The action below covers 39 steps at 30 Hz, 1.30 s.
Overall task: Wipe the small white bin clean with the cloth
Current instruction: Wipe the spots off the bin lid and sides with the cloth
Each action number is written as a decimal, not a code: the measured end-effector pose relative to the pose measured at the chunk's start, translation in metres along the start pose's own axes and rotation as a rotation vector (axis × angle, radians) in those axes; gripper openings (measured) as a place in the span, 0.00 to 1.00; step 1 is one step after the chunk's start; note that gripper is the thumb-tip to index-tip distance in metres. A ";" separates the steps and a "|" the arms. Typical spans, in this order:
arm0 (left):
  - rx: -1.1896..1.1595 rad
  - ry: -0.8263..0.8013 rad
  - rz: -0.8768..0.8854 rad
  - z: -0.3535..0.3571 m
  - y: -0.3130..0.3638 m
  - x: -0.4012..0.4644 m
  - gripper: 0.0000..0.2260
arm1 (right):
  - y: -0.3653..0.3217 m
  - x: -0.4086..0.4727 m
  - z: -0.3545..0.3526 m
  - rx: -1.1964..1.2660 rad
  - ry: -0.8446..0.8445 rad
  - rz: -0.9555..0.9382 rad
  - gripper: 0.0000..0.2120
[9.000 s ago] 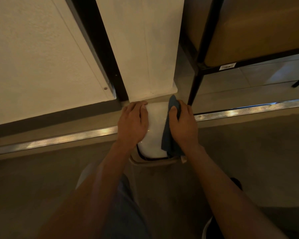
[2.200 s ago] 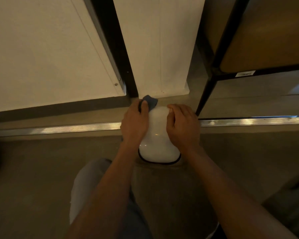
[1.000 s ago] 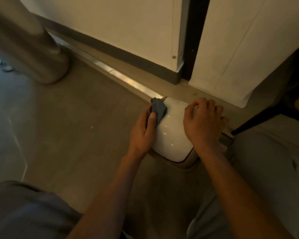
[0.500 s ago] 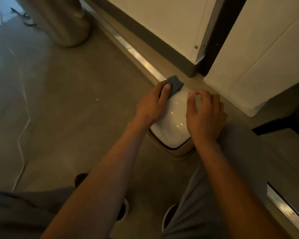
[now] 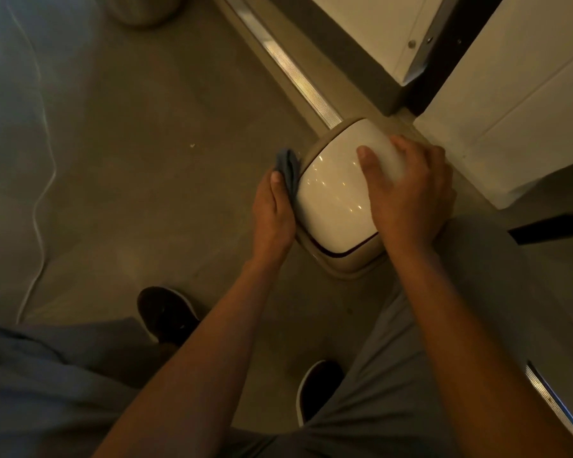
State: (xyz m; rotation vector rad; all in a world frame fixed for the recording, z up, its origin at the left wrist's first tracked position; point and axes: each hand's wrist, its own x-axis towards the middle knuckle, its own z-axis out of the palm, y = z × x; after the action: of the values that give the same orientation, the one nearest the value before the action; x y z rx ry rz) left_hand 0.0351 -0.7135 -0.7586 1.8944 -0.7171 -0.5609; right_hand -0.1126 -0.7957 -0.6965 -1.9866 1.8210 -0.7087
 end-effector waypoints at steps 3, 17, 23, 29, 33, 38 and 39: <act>-0.004 0.024 -0.039 0.010 -0.008 -0.034 0.19 | -0.001 0.000 0.001 0.017 0.016 0.015 0.30; 0.120 0.125 -0.012 -0.006 0.007 -0.076 0.12 | -0.001 0.000 0.005 0.038 0.044 0.054 0.30; 0.429 -0.085 0.051 -0.013 0.030 -0.092 0.10 | -0.002 0.000 0.006 0.044 0.046 0.053 0.30; 0.460 -0.211 0.195 -0.014 0.048 -0.102 0.11 | -0.001 -0.001 0.006 0.060 0.053 0.052 0.30; 0.464 -0.158 0.222 -0.024 0.025 -0.095 0.13 | 0.000 0.000 0.003 0.058 0.036 0.041 0.30; 0.408 0.004 0.180 -0.032 0.012 -0.052 0.11 | -0.001 0.000 0.003 0.054 0.036 0.043 0.30; 0.357 0.039 0.188 -0.033 0.014 -0.045 0.10 | -0.001 0.000 0.003 0.056 0.037 0.045 0.30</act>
State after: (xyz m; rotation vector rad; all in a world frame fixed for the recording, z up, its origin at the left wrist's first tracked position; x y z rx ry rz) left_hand 0.0218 -0.6657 -0.7293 2.1268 -1.0096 -0.2886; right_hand -0.1101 -0.7957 -0.6987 -1.9034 1.8398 -0.7790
